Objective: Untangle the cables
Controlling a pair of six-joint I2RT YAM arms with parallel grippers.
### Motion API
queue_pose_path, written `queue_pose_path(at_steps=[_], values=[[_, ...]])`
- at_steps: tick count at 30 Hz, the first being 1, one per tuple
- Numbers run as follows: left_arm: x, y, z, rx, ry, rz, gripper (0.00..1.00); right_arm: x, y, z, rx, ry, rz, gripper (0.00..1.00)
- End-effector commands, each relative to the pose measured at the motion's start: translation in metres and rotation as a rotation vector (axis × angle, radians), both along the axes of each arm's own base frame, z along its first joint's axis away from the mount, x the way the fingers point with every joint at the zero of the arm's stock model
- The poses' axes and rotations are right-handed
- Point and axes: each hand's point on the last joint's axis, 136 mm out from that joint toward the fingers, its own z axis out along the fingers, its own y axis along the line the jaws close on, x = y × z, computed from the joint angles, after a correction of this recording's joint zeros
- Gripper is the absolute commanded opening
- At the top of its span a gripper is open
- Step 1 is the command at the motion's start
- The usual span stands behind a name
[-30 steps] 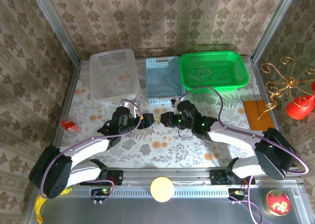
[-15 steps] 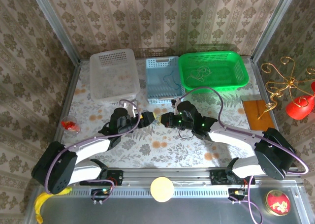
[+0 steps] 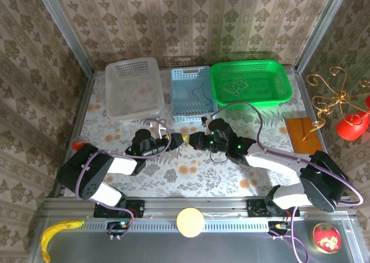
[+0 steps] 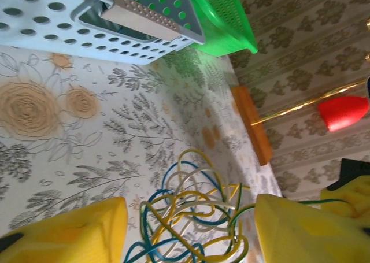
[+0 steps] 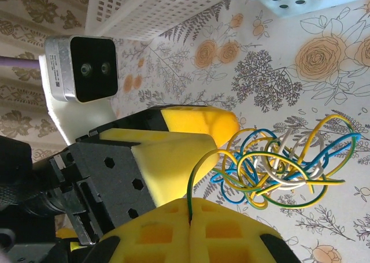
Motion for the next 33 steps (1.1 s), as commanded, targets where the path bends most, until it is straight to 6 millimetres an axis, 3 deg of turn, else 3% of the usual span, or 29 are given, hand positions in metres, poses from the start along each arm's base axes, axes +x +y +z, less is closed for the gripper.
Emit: queue_pose_path(at_steps=[1,12,20,23,26,33], values=[[-0.002,-0.004,0.023,-0.119,-0.051,-0.032,0.54,-0.002,0.000,0.008,0.026,-0.010,0.006,0.00],[-0.006,-0.004,0.021,-0.114,-0.047,-0.044,0.29,0.000,-0.003,0.004,0.016,-0.008,-0.004,0.00],[-0.007,-0.004,0.017,-0.108,-0.036,-0.043,0.29,0.001,-0.004,0.006,0.019,-0.010,-0.009,0.00],[-0.008,-0.004,0.016,-0.107,-0.031,-0.048,0.42,0.000,-0.004,0.007,0.020,-0.012,-0.009,0.00],[-0.010,-0.005,0.013,-0.102,-0.025,-0.052,0.46,0.000,-0.004,0.008,0.021,-0.013,-0.009,0.00],[-0.012,-0.006,0.010,-0.095,-0.023,-0.056,0.40,0.001,-0.005,0.006,0.020,-0.011,-0.012,0.00]])
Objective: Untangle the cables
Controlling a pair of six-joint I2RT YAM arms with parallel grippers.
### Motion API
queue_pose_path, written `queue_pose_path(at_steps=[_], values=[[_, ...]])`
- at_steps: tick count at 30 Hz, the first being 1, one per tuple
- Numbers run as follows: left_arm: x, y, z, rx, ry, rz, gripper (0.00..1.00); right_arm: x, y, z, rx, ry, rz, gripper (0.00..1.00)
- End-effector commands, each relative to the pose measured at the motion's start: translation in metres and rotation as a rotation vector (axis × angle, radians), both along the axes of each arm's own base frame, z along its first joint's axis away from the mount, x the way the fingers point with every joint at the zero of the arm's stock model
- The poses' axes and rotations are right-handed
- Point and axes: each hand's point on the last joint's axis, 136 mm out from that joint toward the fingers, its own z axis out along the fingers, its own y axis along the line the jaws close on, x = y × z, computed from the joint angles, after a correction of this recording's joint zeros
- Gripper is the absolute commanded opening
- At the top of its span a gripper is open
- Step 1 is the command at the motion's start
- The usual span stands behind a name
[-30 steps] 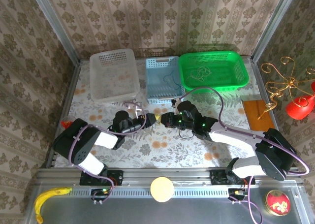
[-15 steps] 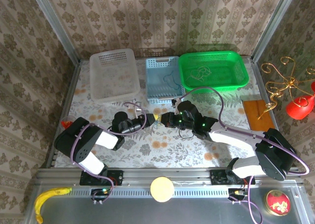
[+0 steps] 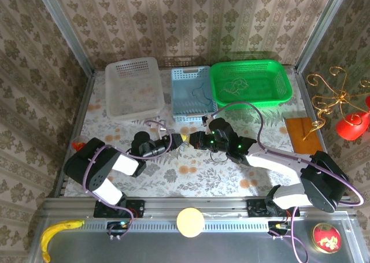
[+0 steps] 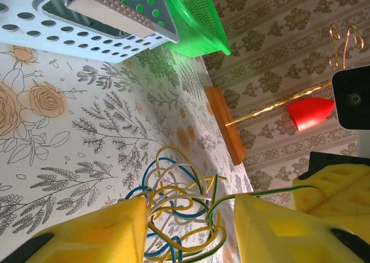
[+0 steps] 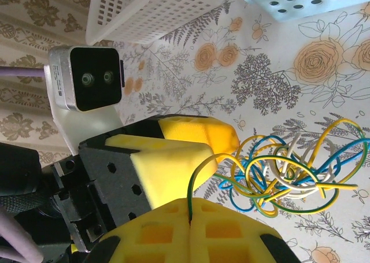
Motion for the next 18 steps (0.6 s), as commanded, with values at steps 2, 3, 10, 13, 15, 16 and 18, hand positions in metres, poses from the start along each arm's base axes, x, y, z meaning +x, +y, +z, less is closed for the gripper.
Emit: queue_pose_path(at_steps=[2,3,10,13,15,16,18], values=[[-0.0059,-0.0013,0.0024,-0.008,-0.026,-0.018,0.36,-0.0014,-0.0031,0.0047,0.017,-0.007,-0.005,0.00],[-0.0060,-0.0010,0.0018,-0.008,-0.025,-0.016,0.34,-0.0013,-0.0034,0.0041,0.016,-0.007,-0.006,0.00],[-0.0051,-0.0012,0.0021,-0.007,-0.026,-0.012,0.14,-0.0015,-0.0041,0.0033,0.017,-0.006,-0.008,0.00],[-0.0049,-0.0015,0.0024,-0.009,-0.025,-0.011,0.07,-0.0020,-0.0051,0.0017,0.014,-0.004,-0.010,0.00],[-0.0052,-0.0016,0.0032,-0.010,-0.026,-0.013,0.07,-0.0018,-0.0060,0.0012,0.014,-0.004,-0.013,0.00],[-0.0053,-0.0017,0.0041,-0.012,-0.028,-0.014,0.08,-0.0022,-0.0062,0.0010,0.014,-0.004,-0.013,0.00],[-0.0057,-0.0018,0.0055,-0.015,-0.029,-0.015,0.08,-0.0025,-0.0066,0.0011,0.013,-0.005,-0.013,0.00]])
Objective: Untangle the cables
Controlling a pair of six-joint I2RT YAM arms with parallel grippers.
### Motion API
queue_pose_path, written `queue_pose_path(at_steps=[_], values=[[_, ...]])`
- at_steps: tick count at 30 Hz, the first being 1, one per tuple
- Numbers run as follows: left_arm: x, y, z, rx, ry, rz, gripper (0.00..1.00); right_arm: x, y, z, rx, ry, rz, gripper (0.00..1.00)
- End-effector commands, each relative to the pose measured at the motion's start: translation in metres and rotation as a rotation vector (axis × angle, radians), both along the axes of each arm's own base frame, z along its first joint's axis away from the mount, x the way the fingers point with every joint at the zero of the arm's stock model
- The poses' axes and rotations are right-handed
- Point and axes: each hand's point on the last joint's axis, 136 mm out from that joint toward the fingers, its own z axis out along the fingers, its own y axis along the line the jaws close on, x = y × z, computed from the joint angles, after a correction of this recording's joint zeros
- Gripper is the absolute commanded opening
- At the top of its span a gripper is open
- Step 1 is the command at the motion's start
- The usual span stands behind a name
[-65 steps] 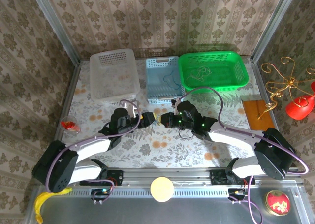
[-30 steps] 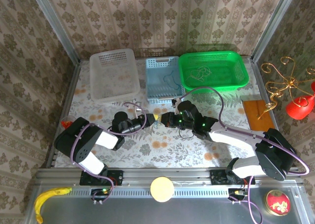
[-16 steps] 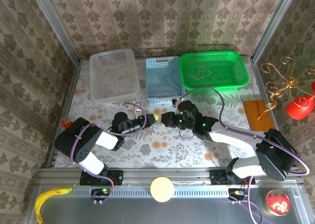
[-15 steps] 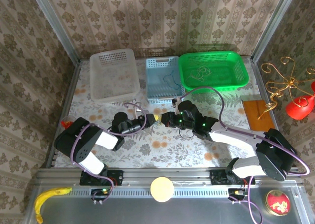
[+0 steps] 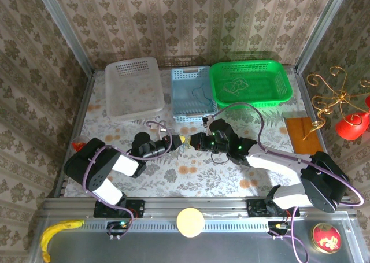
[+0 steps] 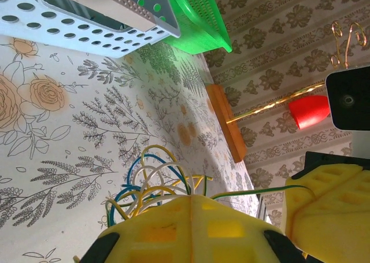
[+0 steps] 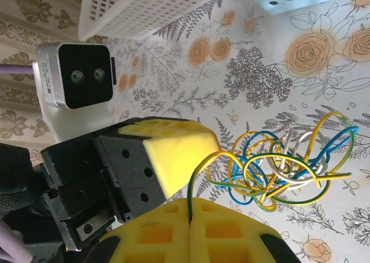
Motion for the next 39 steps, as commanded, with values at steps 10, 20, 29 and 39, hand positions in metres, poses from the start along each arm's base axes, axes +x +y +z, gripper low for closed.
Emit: queue_pose_path(at_steps=[10,20,29,39], values=[[-0.006,0.002,0.008,0.019,-0.062,-0.015,0.38,0.000,-0.010,0.008,0.016,-0.016,-0.011,0.00],[-0.027,-0.017,0.018,0.287,-0.243,-0.172,0.56,-0.003,-0.008,0.020,0.025,-0.023,0.031,0.00],[-0.026,-0.011,0.016,0.399,-0.316,-0.156,0.60,-0.005,-0.002,0.034,0.060,-0.032,0.052,0.00],[-0.025,-0.012,0.016,0.430,-0.364,-0.167,0.64,-0.008,0.000,0.044,0.092,-0.036,0.060,0.00]])
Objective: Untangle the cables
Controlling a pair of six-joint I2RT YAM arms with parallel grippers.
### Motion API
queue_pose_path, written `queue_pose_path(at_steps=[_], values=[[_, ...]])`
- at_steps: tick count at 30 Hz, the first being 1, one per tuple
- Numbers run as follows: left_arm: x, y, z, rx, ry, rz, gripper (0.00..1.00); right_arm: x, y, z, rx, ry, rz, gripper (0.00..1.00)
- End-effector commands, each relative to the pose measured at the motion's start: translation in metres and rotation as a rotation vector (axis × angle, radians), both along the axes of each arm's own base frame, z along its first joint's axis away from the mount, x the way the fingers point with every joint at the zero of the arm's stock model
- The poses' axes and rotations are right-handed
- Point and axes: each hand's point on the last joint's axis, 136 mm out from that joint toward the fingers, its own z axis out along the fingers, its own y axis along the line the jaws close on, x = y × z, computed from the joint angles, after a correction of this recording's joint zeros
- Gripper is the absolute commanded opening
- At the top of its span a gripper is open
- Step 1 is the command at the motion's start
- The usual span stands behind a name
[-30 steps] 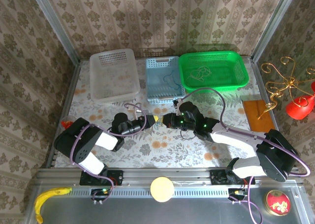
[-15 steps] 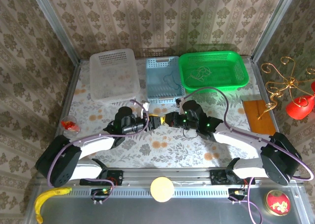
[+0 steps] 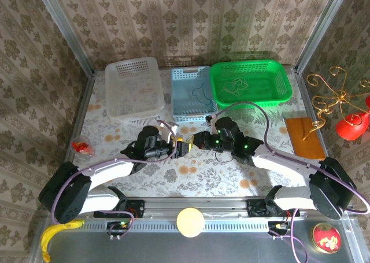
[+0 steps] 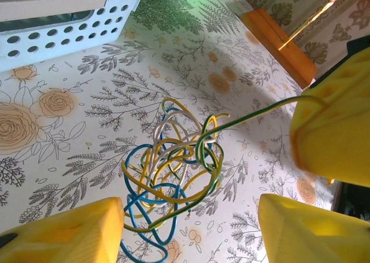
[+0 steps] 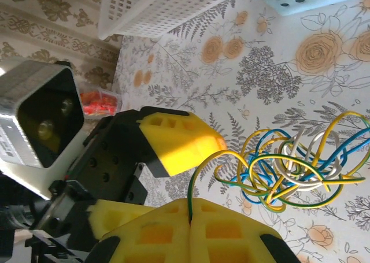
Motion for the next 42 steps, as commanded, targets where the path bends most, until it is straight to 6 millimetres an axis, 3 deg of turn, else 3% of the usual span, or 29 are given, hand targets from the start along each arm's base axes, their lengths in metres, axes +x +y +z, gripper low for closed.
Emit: queue_pose_path(at_steps=[1,13,16,18,20,22,30,42], values=[[0.002,-0.003,0.006,0.015,-0.048,-0.017,0.64,-0.001,0.008,0.026,0.058,-0.038,0.022,0.00],[0.014,-0.015,0.006,-0.036,-0.086,-0.018,0.62,-0.003,0.029,0.043,0.134,-0.029,0.056,0.00],[0.019,-0.016,0.002,-0.054,-0.094,0.004,0.48,-0.004,0.031,0.048,0.156,-0.026,0.056,0.00],[0.021,-0.015,0.000,-0.063,-0.095,0.013,0.21,-0.004,0.031,0.052,0.173,-0.027,0.052,0.00],[0.021,-0.014,-0.004,-0.063,-0.088,0.022,0.02,-0.003,0.030,0.058,0.188,-0.036,0.046,0.00],[0.019,-0.011,-0.010,-0.056,-0.071,0.024,0.00,-0.002,0.030,0.067,0.202,-0.046,0.045,0.00],[0.006,0.003,-0.038,-0.018,0.010,0.048,0.00,0.012,0.012,0.127,0.283,-0.129,0.022,0.00],[-0.005,0.012,-0.064,0.019,0.094,0.077,0.00,0.021,-0.023,0.248,0.389,-0.333,0.011,0.00]])
